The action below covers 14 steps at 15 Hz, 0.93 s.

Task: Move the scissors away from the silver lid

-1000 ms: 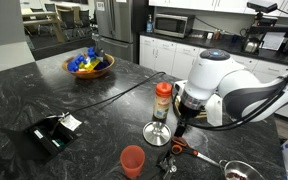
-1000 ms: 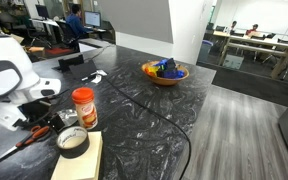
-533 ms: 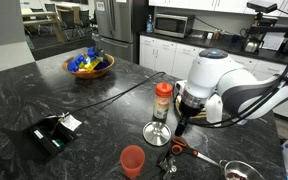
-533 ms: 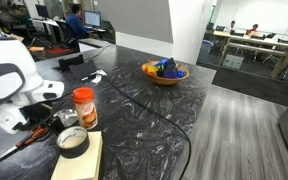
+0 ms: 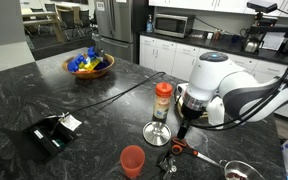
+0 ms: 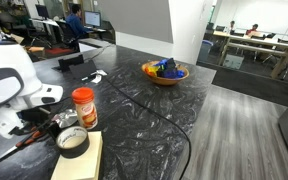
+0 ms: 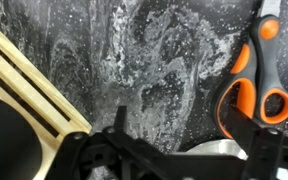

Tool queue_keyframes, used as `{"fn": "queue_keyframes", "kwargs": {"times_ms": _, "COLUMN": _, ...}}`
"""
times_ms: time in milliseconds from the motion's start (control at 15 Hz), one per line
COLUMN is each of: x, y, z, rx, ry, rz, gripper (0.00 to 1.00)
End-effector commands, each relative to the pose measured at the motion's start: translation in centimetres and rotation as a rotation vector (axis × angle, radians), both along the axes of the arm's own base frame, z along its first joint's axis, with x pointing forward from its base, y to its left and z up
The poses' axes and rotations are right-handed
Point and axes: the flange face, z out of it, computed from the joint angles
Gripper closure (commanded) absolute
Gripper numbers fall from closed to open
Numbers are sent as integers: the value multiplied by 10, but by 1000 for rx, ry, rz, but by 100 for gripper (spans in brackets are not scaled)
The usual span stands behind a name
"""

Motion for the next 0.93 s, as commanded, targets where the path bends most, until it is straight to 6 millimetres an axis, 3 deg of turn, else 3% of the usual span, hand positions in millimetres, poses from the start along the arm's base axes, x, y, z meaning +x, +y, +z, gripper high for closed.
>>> {"fn": "queue_keyframes", "kwargs": {"times_ms": 0, "x": -6, "y": 1, "z": 0, "rx": 5, "ry": 3, "rz": -5, "gripper": 0}}
{"fn": "queue_keyframes", "kwargs": {"times_ms": 533, "x": -12, "y": 5, "z": -9, "rx": 12, "ry": 21, "rz": -1, "gripper": 0}}
{"fn": "queue_keyframes", "kwargs": {"times_ms": 600, "x": -12, "y": 5, "z": -10, "rx": 10, "ry": 21, "rz": 0, "gripper": 4}}
{"fn": "queue_keyframes", "kwargs": {"times_ms": 667, "x": -12, "y": 6, "z": -11, "rx": 9, "ry": 21, "rz": 2, "gripper": 22}}
{"fn": "queue_keyframes", "kwargs": {"times_ms": 867, "x": -13, "y": 9, "z": -13, "rx": 9, "ry": 25, "rz": 9, "gripper": 32}}
